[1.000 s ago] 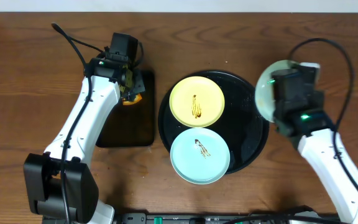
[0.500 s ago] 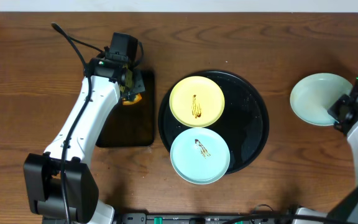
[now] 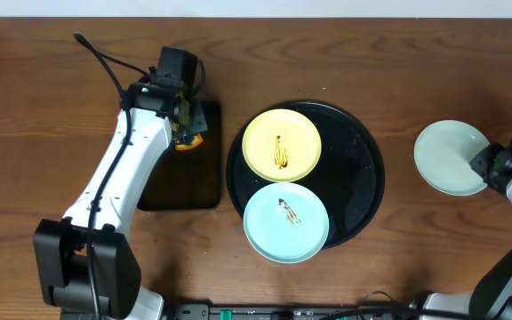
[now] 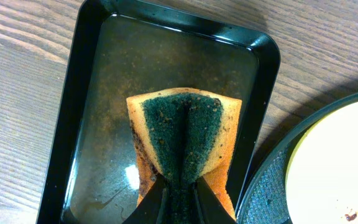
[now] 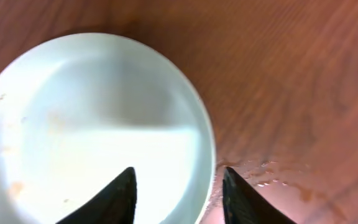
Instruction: Clean dirty plates on tray and stack at the side
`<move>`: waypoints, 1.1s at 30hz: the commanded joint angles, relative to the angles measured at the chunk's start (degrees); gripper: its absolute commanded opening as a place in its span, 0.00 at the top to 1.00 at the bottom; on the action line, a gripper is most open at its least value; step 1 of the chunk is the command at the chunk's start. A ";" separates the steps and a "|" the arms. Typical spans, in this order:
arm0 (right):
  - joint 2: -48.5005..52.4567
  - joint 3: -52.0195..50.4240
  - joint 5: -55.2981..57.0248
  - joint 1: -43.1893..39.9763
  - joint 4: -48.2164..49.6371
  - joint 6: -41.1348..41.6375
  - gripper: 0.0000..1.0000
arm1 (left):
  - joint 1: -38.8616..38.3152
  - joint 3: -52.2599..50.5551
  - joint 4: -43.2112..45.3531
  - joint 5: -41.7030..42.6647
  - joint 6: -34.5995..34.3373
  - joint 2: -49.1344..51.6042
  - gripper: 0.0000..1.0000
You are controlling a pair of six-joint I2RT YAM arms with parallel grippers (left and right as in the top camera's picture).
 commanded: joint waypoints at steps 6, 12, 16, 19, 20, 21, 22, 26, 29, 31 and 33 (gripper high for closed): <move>-5.11 0.20 -22.34 2.01 0.87 -5.14 0.54 | 0.24 0.72 -0.15 -0.31 0.72 -1.22 0.88; -7.19 0.20 -30.93 13.00 0.90 -8.37 0.51 | 0.24 0.72 -0.33 -0.28 0.70 -1.22 0.88; -7.13 0.20 -27.76 22.80 2.27 -9.03 0.49 | 0.24 0.72 -0.28 1.22 0.72 -1.22 0.88; -7.02 0.20 -18.56 31.98 4.57 -8.22 0.48 | 0.20 0.72 0.00 4.00 0.74 -1.22 0.88; -6.86 0.20 -15.85 34.29 5.07 -7.74 0.48 | 0.15 0.72 0.15 4.76 0.72 -1.20 0.89; -6.69 0.20 -14.01 36.09 5.40 -7.19 0.48 | 0.07 0.72 0.35 5.55 0.76 -1.18 0.91; -6.40 0.17 -12.92 37.77 5.75 -6.47 0.48 | -0.07 0.63 0.59 6.64 0.76 -1.18 0.92; -3.89 0.17 -12.68 43.56 6.01 -2.10 0.49 | -1.46 -0.20 2.32 9.22 1.70 -1.16 0.92; -0.92 0.17 -11.30 46.25 6.03 1.60 0.50 | -3.19 -1.33 4.20 9.42 1.95 -1.16 0.92; 1.53 0.17 -9.94 47.65 6.60 3.82 0.50 | -4.66 -2.29 6.21 10.34 3.48 -1.16 0.92; 3.80 0.17 -9.97 48.63 7.54 4.85 0.50 | -6.01 -2.91 7.89 11.13 4.42 -1.16 0.92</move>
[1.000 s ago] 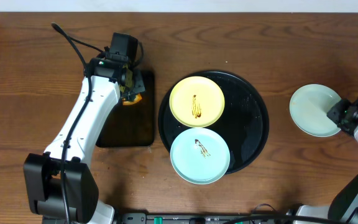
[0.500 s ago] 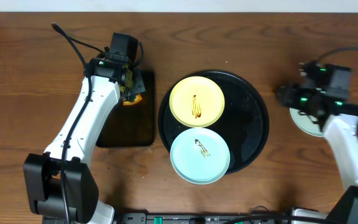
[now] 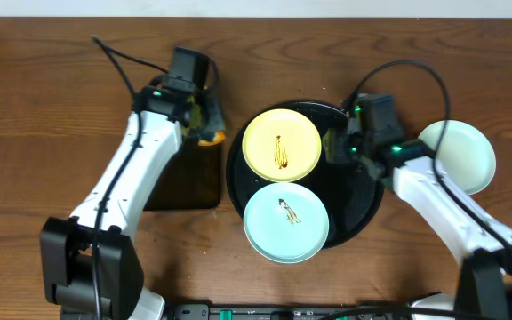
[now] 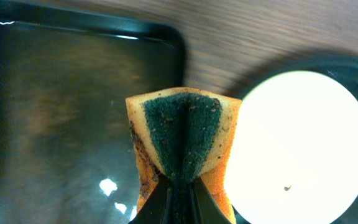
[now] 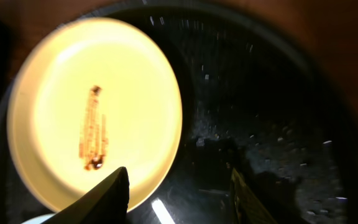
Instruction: Clean dirty plates on tray and stack at the side
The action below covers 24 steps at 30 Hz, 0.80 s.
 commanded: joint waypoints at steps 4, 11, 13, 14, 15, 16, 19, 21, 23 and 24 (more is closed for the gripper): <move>7.67 0.15 2.89 3.15 2.23 7.52 0.53 | -4.96 -1.36 3.91 2.29 2.64 -0.94 0.92; 12.72 0.15 2.38 3.45 3.76 10.45 0.60 | -9.75 -1.36 7.98 2.29 2.62 2.23 0.91; 13.64 0.15 2.25 3.45 3.74 10.64 0.63 | -10.97 -1.36 8.92 2.32 2.62 3.76 0.91; 13.92 0.15 2.25 3.45 3.67 11.10 0.63 | -11.56 -1.36 9.49 2.40 2.62 4.52 0.91; 13.94 0.15 2.25 3.45 3.65 11.17 0.63 | -12.11 -1.36 10.14 2.86 2.62 5.35 0.91; 13.94 0.15 2.25 3.45 3.67 11.17 0.63 | -12.52 -1.36 10.64 3.50 2.60 5.97 0.91; 13.92 0.15 2.25 3.43 3.69 11.30 0.64 | -14.19 -1.36 12.07 5.77 2.62 8.07 0.91; 13.92 0.15 2.25 3.43 3.65 11.30 0.69 | -15.28 -1.36 12.50 5.95 2.62 9.35 0.91; 13.92 0.15 2.25 3.43 3.69 11.30 0.72 | -16.31 -1.36 12.90 5.95 2.62 10.73 0.91; 13.92 0.15 2.25 3.43 3.67 11.30 0.75 | -16.83 -1.36 13.11 5.95 2.60 11.41 0.91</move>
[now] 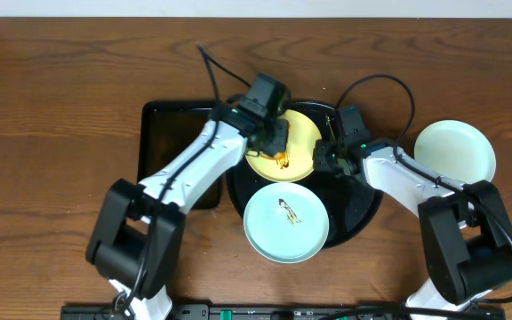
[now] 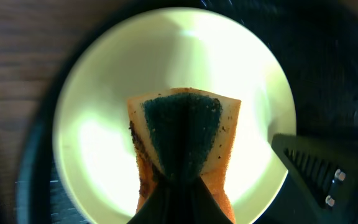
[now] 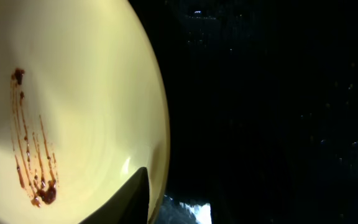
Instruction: Clean dirty plates on tray and stack at the side
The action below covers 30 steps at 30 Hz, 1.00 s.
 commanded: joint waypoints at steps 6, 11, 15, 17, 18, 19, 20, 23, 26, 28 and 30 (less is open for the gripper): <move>1.36 0.07 0.35 0.28 -0.33 0.83 0.90 | -3.43 -0.35 2.14 1.05 0.66 3.15 0.91; 1.36 0.07 0.33 0.26 -0.33 0.83 0.94 | -4.72 -0.35 3.48 2.05 -0.94 4.37 0.91; 1.36 0.07 0.33 0.28 -0.52 0.83 0.96 | -4.96 -0.35 4.50 2.71 -4.26 5.31 0.91; 1.36 0.07 0.35 0.28 -0.72 0.83 0.99 | -4.96 -0.35 4.90 2.71 -5.73 5.53 0.91; 1.36 0.07 0.33 0.28 -0.79 0.83 0.99 | -4.98 -0.35 4.96 2.75 -6.62 5.57 0.91; 1.36 0.07 0.35 0.28 -0.83 0.83 0.99 | -4.98 -0.35 4.90 2.86 -7.41 5.57 0.91; 1.36 0.07 0.35 0.26 -0.85 0.83 0.99 | -4.96 -0.35 4.92 3.67 -7.91 5.57 0.91; 1.36 0.07 0.35 0.26 -0.76 0.83 0.99 | -4.98 -0.35 5.07 6.25 -10.34 5.57 0.91; 1.36 0.07 0.35 0.26 -0.76 0.83 0.99 | -4.98 -0.35 5.05 7.48 -12.72 5.70 0.91; 1.36 0.07 0.35 0.26 -0.79 0.83 0.99 | -4.98 -0.35 4.96 8.59 -13.14 5.92 0.91; 1.36 0.07 0.35 0.26 -0.76 0.83 0.99 | -4.98 -0.35 4.85 9.97 -13.16 6.25 0.91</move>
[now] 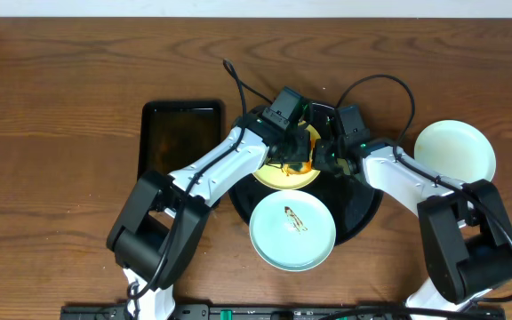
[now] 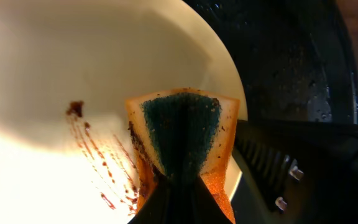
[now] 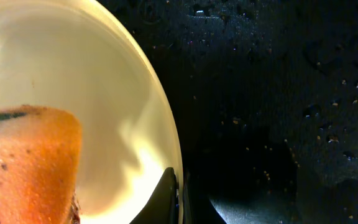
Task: Clean dirty plates on tray and stack at the side
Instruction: 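Scrub the yellow plate with the sponge in left gripper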
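A yellow plate with a brown sauce streak lies at the back of the round black tray. My left gripper is shut on an orange sponge with a green scrub face. The sponge sits on the plate's right part, beside the streak. My right gripper is shut on the yellow plate's right rim, and its finger shows in the left wrist view. A light blue plate with a sauce stain lies at the tray's front.
A pale green plate without stains sits on the table to the right of the round tray. A black rectangular tray stands to the left. Both arms cross over the round tray's back half.
My right gripper has shut on the yellow plate's rim. The sponge has moved from over the plate's middle to its right part, by the streak. The blue plate sits slightly further forward.
The left gripper held the sponge over the rectangular tray while the right stood open at the pale green plate. Then the sponge was at the yellow plate's edge and the right gripper was open over the round tray. Then both were at the yellow plate; now the rim is gripped.
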`<move>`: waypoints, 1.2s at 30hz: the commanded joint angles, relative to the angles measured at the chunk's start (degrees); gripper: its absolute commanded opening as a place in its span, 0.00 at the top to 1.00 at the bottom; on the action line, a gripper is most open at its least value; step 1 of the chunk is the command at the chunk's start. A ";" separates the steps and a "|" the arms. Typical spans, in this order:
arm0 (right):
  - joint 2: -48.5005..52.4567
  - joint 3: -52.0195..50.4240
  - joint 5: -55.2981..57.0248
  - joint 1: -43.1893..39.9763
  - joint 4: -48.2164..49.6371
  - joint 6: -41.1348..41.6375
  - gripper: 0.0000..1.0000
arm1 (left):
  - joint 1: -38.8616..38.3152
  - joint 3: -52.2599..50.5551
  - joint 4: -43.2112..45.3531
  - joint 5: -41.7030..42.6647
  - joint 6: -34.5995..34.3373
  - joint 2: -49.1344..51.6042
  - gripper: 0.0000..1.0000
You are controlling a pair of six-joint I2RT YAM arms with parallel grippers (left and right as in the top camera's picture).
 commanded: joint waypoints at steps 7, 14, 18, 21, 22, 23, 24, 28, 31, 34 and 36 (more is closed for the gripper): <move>1.03 -0.07 0.74 0.26 -0.92 -0.04 0.99 | -0.13 -0.39 -1.07 3.26 -2.60 4.61 0.91; 1.03 -0.07 0.74 0.26 -1.31 -0.04 0.99 | 1.60 -0.39 -1.75 -7.80 -1.03 6.71 0.91; 1.03 -0.07 0.74 0.26 -2.03 -0.04 0.99 | 4.13 -0.39 -2.45 -16.44 -0.96 6.71 0.91; 1.03 -0.07 0.76 0.24 -2.43 -0.04 0.99 | 6.45 -0.39 -3.28 -17.97 -0.83 6.69 0.92; 1.03 -0.07 0.74 0.22 -2.45 -0.04 0.99 | 7.08 -0.39 -3.78 -17.97 -0.83 6.69 0.92; 1.03 -0.07 0.76 0.20 -2.43 -0.04 0.99 | 7.54 -0.39 -4.46 -17.94 -0.61 6.67 0.92; 1.03 -0.07 0.76 0.15 -2.40 -0.04 0.99 | 7.85 -0.39 -5.03 -17.79 0.09 6.56 0.92; 1.03 -0.07 1.03 0.11 -2.14 -0.04 0.99 | 7.80 -0.33 -7.19 -17.53 5.22 4.37 0.93; 1.03 -0.07 2.40 0.11 -1.14 -0.07 0.99 | 7.63 -0.28 -7.87 -17.25 6.12 0.26 0.93; 0.92 -0.04 2.47 0.11 1.16 -0.11 0.99 | 7.72 -0.28 -8.70 -16.28 6.58 -4.96 0.92; 0.59 -0.04 2.47 0.04 2.89 -1.49 0.99 | 7.82 -0.28 -9.40 -16.31 7.85 -8.37 0.92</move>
